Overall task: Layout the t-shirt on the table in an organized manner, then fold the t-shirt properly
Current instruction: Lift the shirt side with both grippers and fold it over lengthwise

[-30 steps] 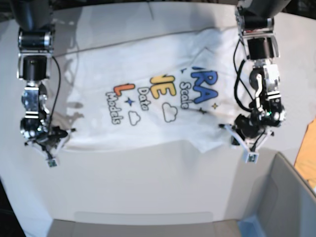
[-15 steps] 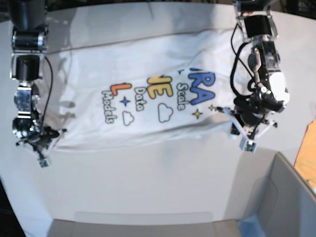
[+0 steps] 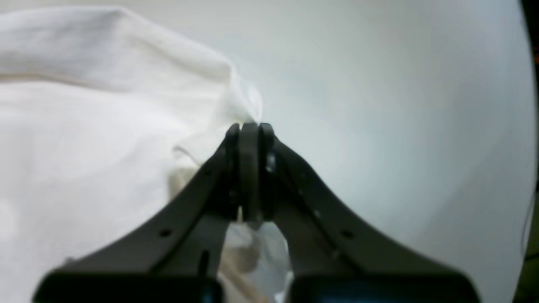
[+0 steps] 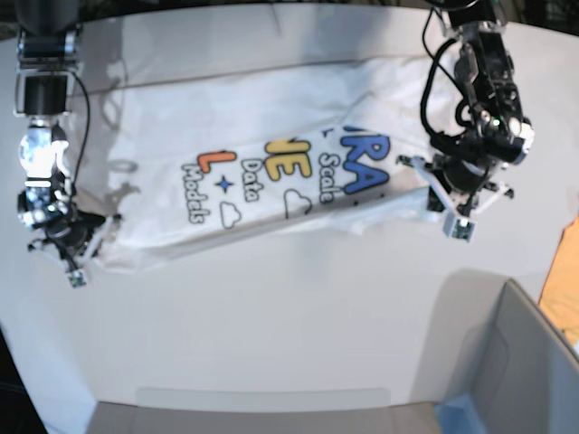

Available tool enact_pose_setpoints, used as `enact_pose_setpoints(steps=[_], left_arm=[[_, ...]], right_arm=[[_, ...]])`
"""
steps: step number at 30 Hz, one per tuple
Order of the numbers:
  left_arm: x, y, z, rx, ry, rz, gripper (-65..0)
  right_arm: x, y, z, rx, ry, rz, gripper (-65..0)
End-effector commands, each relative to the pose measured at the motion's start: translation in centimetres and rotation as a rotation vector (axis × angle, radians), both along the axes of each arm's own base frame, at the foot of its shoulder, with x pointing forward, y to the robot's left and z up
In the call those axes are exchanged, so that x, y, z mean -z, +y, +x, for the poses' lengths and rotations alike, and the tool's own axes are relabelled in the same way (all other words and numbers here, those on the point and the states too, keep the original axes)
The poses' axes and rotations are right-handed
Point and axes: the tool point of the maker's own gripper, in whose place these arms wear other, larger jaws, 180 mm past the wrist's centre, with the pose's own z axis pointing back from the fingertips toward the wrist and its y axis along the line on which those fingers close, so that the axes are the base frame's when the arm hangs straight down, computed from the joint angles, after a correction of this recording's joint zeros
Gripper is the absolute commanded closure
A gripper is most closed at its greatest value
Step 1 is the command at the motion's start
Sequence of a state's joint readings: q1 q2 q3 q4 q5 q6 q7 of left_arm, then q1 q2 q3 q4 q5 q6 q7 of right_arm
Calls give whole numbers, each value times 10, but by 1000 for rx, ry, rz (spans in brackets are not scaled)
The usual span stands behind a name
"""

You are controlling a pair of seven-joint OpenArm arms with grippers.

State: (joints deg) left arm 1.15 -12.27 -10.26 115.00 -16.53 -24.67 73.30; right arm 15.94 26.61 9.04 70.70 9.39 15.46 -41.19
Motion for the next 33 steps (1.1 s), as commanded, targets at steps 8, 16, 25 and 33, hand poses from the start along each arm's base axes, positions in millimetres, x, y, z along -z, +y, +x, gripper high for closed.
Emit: enact_pose_setpoints(steps=[8,16,25,33], left_arm=[[2,13,-11,-82,48,-29,0],[8,13,-22,-84,89,-21,0],[18,6,-31,-88,119,-47,0],[21,14,-40,-117,132,-43,0]], right_arm=[[-28,-17,-18,32,-55,45,0],[-9,-18,-36,34,-4,43,0],[-13,-28,-58,76,7,32,0],[-23,-30,-73,58,40,-4,0]])
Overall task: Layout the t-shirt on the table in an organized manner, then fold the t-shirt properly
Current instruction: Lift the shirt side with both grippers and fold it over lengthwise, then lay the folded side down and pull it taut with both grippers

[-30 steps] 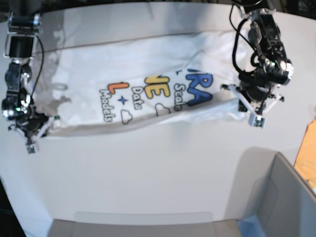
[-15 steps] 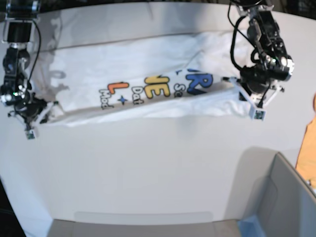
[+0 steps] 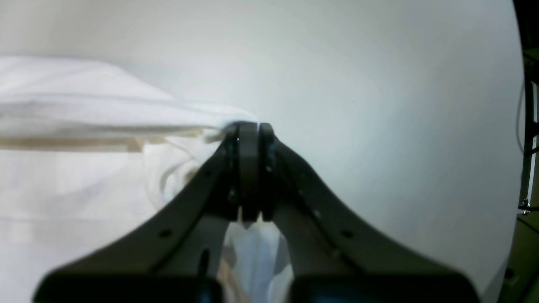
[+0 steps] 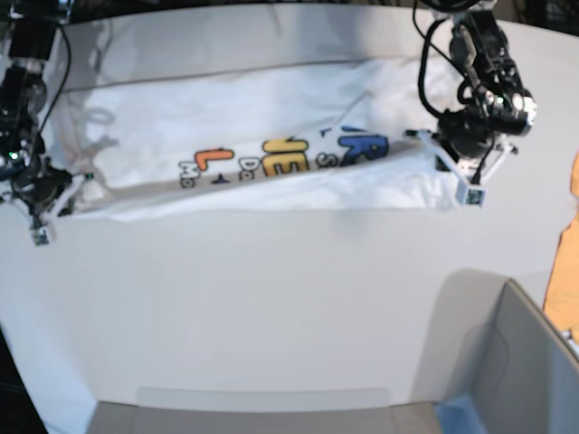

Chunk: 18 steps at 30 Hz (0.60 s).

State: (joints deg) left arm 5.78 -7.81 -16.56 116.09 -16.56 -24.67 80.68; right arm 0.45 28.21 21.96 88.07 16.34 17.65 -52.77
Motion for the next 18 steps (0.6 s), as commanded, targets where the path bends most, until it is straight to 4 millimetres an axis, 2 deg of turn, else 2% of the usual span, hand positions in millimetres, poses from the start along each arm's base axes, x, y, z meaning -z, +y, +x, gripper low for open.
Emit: enact_pose_setpoints(steps=[1,9,14,18], left_arm=[[-11,2,7,2,-43,8,0],[-7,2,1,1,-27,9,0],[-5,2,-1,1,-19,9,0],[-4,2,-3,1,-14,9,0]], right_arm=[[-14,-7,5,-8,-34,-26,0],[-14,4,-9,-42,-29,-43,0],[-26,-11,-17,17,-38,-52,0],[-48,-18,-16,36,-90,-74,0]])
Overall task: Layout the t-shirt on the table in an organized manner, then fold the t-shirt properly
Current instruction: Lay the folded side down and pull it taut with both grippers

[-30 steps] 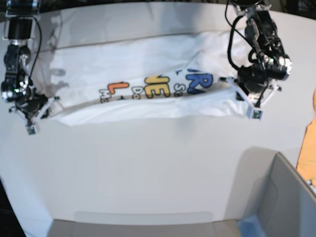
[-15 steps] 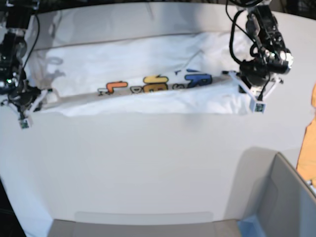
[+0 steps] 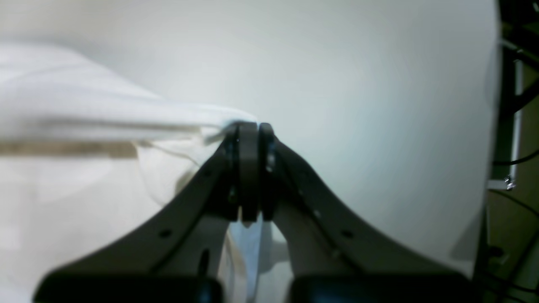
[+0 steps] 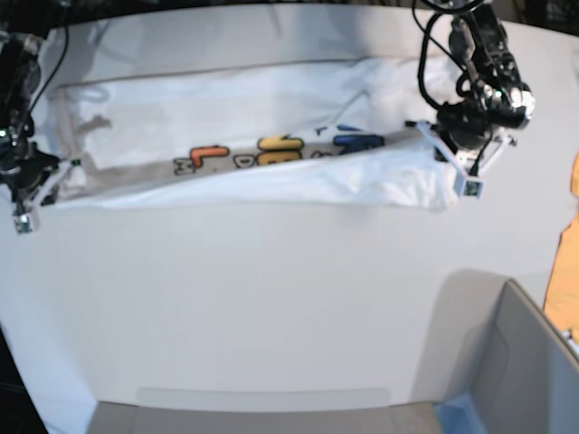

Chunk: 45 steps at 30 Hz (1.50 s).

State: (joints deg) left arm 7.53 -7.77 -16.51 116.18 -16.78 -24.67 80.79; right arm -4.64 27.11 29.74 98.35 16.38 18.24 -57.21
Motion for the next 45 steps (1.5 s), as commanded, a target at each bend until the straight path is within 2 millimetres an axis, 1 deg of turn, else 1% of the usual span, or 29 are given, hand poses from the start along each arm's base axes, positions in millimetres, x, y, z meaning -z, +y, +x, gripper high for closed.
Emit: enact_pose_setpoints(steps=[1,3,5,7,10,13,14,17,20,23,25,26,29,31,33,35,37,39,42,45], left_arm=[[-11,3,7,-1,-46,13,0],[-11,3,7,-1,-46,13,0],[-11,3,7,-1,-46,13,0],[-12,2,8,1,-48,12,0],[-12,2,8,1,-48,12,0],[-12,3,7,1,-46,13,0],[-12,3,7,1,-46,13,0],[-12,3,7,1,-46,13,0],[-12,3,7,1,-46,13,0],[-10,3,5,2,-40,15,0],[-8,3,2,2,-31,15,0],[-7,3,2,2,-29,15,0],[-7,3,2,2,-29,15,0],[-7,3,2,2,-29,15,0],[-7,3,2,2,-29,15,0],[-7,3,2,2,-29,15,0],[-7,3,2,2,-29,15,0],[-7,3,2,2,-29,15,0],[-8,3,2,2,-31,15,0],[-8,3,3,2,-32,15,0]], right_arm=[[-16,-5,7,-9,-43,-27,0],[-19,-7,10,-8,-53,-28,0],[-25,-8,19,-3,-71,-25,0],[-26,-8,30,-5,-76,-14,0],[-27,-18,45,9,-74,-8,0],[-25,-22,64,-2,-76,2,0],[-28,-26,73,-4,-85,1,0],[-23,-26,93,-20,-84,11,0],[-18,-27,107,-42,-100,12,0],[-22,-40,118,-38,-150,-22,0],[-26,-47,122,-31,-149,-70,0],[-26,-50,121,-29,-137,-95,0],[-23,-50,117,-32,-113,-118,0],[-10,-50,106,-36,-83,-120,0],[-2,-42,94,-63,-68,-131,0],[5,-31,81,-103,-56,-148,0],[7,-23,71,-130,-56,-159,0],[5,-31,57,-95,-39,-165,0],[-2,-36,48,-38,-56,-133,0],[5,-39,33,-20,-45,-103,0]])
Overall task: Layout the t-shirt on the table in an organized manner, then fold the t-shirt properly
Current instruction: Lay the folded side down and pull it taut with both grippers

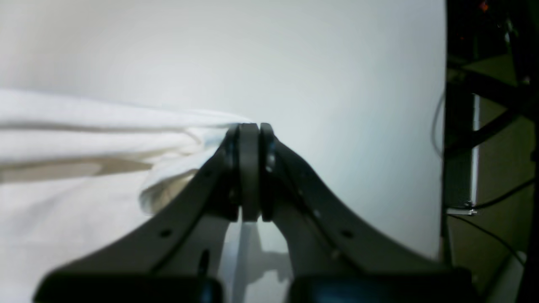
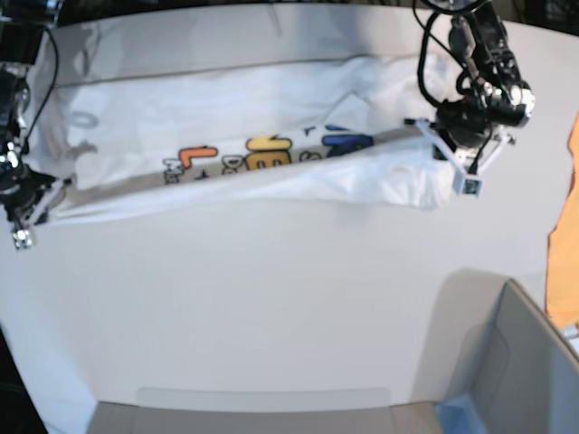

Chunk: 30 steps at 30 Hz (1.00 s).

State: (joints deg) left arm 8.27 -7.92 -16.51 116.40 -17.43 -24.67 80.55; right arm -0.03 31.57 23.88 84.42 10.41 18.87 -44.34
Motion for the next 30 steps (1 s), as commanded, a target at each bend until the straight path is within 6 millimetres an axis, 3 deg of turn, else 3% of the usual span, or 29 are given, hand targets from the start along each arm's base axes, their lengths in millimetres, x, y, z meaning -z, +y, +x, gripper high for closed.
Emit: enact_pose_setpoints(steps=[1,10,23,30], left_arm=[[-9,5,6,-3,-34,21,0],[-8,5,4,-3,-30,22,0],[11,4,-24,-2,50,20,0],[17,4,-36,-2,82,21,0]], right_arm=[[-11,-6,2,6,-25,-12,0],[10,9,-27,-23,28,29,0],[20,-2,-78,46,112,14,0],[30,8,-87,46,129,81,0]])
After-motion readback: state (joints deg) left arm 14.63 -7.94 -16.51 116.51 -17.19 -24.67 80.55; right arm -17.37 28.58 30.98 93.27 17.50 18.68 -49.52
